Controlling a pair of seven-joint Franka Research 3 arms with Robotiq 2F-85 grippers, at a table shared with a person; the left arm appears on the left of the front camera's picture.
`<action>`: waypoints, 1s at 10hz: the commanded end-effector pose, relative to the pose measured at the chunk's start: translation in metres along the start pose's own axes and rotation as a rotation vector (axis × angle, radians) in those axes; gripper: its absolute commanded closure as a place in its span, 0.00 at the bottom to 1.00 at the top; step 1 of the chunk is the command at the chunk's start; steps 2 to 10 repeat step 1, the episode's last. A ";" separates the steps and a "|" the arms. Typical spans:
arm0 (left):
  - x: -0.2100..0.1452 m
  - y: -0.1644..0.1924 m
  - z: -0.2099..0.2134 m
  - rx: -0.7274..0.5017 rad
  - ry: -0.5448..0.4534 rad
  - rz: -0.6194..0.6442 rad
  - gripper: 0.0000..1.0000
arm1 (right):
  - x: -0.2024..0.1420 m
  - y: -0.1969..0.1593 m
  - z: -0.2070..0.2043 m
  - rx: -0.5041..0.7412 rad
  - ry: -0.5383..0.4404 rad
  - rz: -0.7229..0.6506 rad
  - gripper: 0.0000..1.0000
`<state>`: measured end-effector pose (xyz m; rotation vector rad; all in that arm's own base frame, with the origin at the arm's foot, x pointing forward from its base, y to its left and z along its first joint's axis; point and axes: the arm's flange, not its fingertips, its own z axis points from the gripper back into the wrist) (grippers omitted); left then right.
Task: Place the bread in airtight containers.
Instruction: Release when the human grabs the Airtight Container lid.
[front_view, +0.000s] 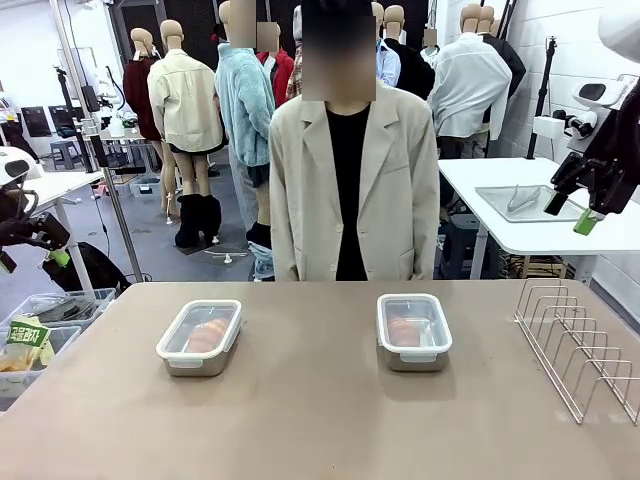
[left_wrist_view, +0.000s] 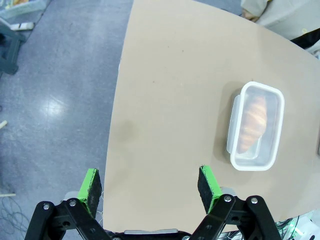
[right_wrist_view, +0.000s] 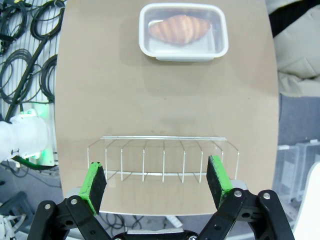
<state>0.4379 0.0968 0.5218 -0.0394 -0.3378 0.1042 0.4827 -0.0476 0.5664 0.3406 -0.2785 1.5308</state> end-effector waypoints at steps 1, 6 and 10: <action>0.000 0.002 0.001 0.008 -0.001 0.002 0.00 | 0.001 0.001 -0.002 0.014 0.009 -0.019 0.00; 0.000 0.002 0.001 0.008 -0.001 0.002 0.00 | 0.001 0.001 -0.002 0.014 0.009 -0.019 0.00; 0.000 0.002 0.001 0.008 -0.001 0.002 0.00 | 0.001 0.001 -0.002 0.014 0.009 -0.019 0.00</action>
